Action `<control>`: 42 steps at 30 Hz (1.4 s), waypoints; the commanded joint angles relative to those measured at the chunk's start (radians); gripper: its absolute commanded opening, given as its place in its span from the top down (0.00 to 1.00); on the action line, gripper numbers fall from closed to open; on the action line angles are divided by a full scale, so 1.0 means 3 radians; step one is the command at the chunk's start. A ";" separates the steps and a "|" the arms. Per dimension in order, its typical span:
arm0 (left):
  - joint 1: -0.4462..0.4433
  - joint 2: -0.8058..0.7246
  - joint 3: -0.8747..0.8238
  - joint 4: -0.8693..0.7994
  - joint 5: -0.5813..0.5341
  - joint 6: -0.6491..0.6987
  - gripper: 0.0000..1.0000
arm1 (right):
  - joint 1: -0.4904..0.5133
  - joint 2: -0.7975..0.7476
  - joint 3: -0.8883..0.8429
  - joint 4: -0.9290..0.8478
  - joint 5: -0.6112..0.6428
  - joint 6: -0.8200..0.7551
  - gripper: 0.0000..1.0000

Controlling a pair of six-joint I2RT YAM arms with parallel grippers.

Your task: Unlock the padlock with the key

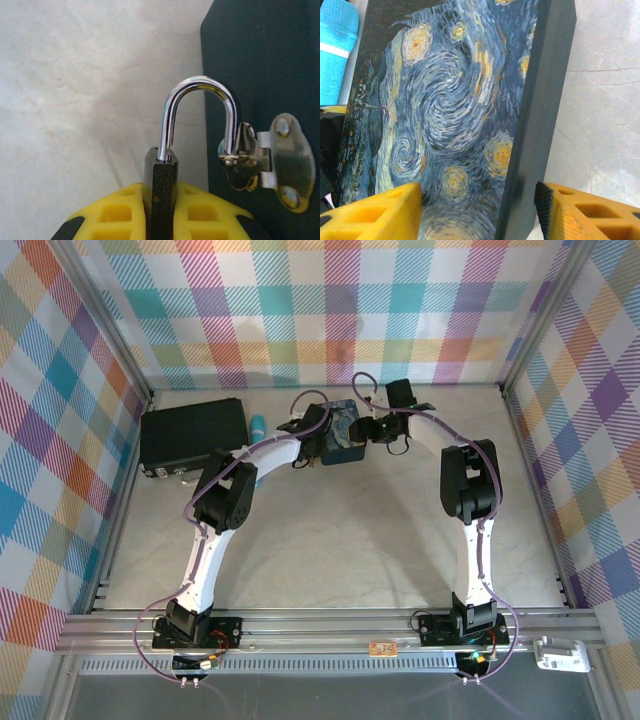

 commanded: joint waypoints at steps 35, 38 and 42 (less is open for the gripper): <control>-0.0507 -0.1066 -0.1572 -0.0213 -0.0138 -0.0649 0.51 | -0.0172 -0.1394 -0.1313 -0.0430 0.0192 0.0346 0.24; -0.0507 -0.1199 -0.1662 -0.0237 -0.0069 -0.0692 0.41 | -0.0151 -0.1663 -0.1612 -0.0262 0.0183 0.0683 0.21; -0.0502 -0.1526 -0.1864 -0.0293 0.0016 -0.0685 0.35 | 0.0028 -0.1989 -0.1997 -0.0022 0.0204 0.1061 0.17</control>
